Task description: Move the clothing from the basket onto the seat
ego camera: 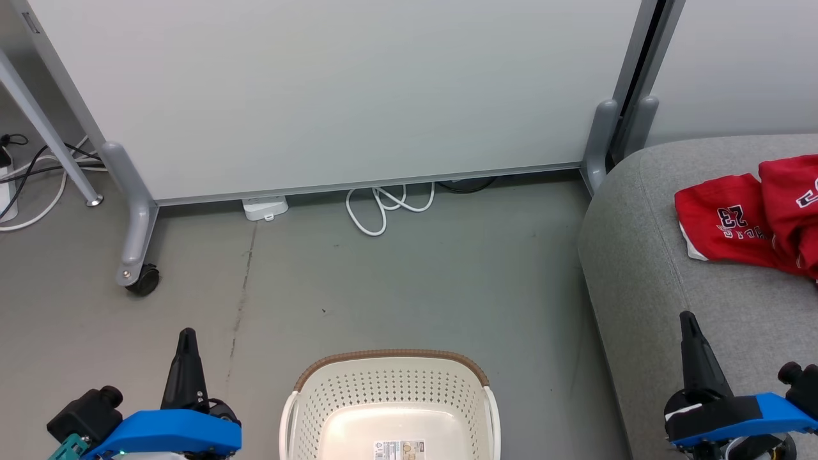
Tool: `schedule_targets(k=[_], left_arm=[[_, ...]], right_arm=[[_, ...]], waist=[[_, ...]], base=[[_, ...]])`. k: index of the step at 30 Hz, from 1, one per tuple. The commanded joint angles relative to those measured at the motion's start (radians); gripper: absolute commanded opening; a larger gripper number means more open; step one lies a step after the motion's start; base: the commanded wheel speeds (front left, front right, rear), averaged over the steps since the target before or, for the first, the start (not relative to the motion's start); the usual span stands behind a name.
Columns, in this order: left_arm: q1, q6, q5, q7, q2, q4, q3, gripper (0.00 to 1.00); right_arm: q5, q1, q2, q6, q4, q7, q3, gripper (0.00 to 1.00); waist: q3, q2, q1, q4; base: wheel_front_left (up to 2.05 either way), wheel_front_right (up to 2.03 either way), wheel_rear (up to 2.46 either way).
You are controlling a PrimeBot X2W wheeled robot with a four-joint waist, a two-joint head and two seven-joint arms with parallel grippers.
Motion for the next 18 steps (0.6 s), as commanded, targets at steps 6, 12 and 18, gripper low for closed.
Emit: schedule_targets(k=[6,12,18], left_arm=[[-0.04,-0.011,-0.114,0.027,0.001,-0.011,0.016,0.0],[-0.048,-0.016,-0.195,0.046,0.001,-0.01,0.023,0.0],[-0.054,-0.021,-0.273,0.065,0.001,-0.008,0.03,0.0]], right_arm=[[0.117,-0.034,-0.004,0.0,-0.013,0.029,-0.003,0.0],[0.2,-0.039,-0.004,0.0,-0.012,0.05,-0.004,0.0],[0.278,-0.042,-0.004,0.0,-0.011,0.07,-0.005,0.0]], waist=[[-0.001,0.0,0.0,-0.003],[-0.001,0.0,0.0,-0.006],[-0.002,0.0,0.0,-0.009]], base=[[0.0,0.0,0.0],[0.0,0.0,0.0],[0.0,0.0,0.0]])
